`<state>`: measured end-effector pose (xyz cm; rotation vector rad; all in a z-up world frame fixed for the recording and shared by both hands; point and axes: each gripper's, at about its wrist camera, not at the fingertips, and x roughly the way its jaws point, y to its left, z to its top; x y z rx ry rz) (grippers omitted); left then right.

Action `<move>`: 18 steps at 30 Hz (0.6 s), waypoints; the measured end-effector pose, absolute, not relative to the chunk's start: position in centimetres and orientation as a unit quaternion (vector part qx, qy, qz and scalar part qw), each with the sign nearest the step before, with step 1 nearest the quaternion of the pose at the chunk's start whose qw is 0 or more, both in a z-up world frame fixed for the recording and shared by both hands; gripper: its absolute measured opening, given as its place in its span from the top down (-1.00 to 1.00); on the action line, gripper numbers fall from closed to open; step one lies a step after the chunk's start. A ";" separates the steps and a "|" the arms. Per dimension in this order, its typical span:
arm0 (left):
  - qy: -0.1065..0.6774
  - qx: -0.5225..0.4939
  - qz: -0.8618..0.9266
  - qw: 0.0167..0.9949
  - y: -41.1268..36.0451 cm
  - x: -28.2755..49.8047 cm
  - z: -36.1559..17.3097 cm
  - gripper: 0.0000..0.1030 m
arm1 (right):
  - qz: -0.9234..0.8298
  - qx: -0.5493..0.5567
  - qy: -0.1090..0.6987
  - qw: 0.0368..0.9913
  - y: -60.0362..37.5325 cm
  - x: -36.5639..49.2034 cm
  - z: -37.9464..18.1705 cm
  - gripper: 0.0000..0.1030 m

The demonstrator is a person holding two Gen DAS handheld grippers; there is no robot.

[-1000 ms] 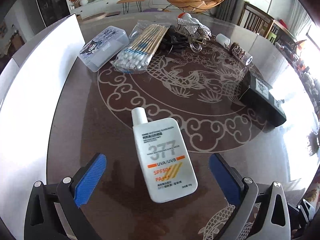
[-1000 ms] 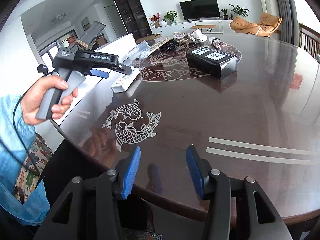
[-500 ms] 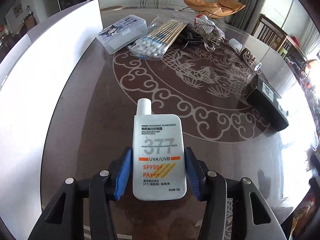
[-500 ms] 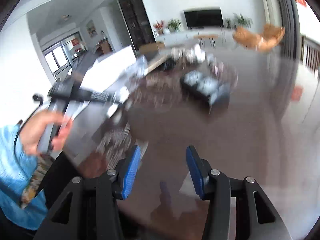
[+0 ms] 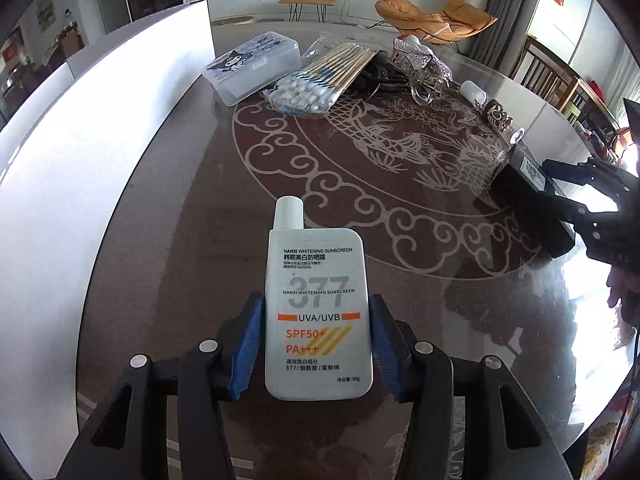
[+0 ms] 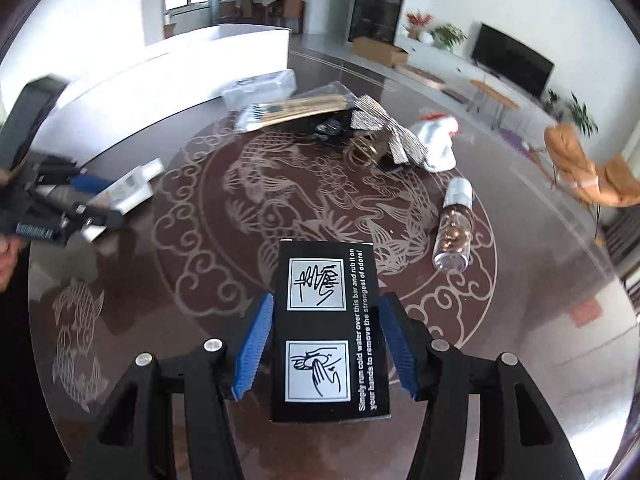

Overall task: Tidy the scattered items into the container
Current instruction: 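Grasp the black soap-bar box with the right tool while the left tool holds the sunscreen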

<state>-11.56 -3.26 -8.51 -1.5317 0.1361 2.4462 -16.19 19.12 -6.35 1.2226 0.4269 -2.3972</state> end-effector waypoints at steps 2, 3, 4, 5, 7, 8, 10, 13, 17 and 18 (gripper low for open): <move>0.052 -0.525 0.840 0.126 -3.2 -11.5 -8.5 0.01 | -0.844 0.485 0.129 0.190 19.9 -17.0 -7.8 -0.18; 0.054 -0.524 0.840 0.126 -3.1 -11.5 -8.5 0.01 | -0.836 0.502 0.124 0.185 20.0 -17.2 -8.5 -0.20; 0.053 -0.524 0.841 0.126 -3.2 -11.4 -8.5 0.01 | -0.840 0.499 0.117 0.180 20.3 -17.1 -8.6 -0.17; 0.047 -0.524 0.841 0.127 -3.4 -11.3 -8.4 0.01 | -0.843 0.500 0.111 0.166 20.5 -16.9 -8.7 -0.16; 0.033 -0.526 0.840 0.131 -3.7 -10.9 -8.3 0.01 | -0.848 0.501 0.084 0.149 21.0 -16.0 -8.6 -0.15; 0.029 -0.526 0.840 0.134 -3.8 -10.6 -8.3 0.01 | -0.852 0.497 0.072 0.148 21.1 -15.3 -8.5 -0.15; 0.032 -0.523 0.841 0.138 -3.8 -9.4 -8.2 0.01 | -0.860 0.487 0.056 0.141 20.9 -13.4 -7.9 -0.15; 0.021 -0.522 0.841 0.140 -4.4 -7.4 -8.3 0.01 | -0.865 0.475 0.049 0.152 19.5 -10.2 -6.9 -0.15; 0.014 -0.520 0.842 0.146 -5.0 -6.1 -7.4 0.01 | -0.859 0.472 0.045 0.192 16.5 -7.3 -6.9 -0.15; 0.012 -0.515 0.845 0.146 -5.2 -6.0 -7.0 0.01 | -0.856 0.474 0.045 0.201 15.5 -7.1 -6.8 -0.15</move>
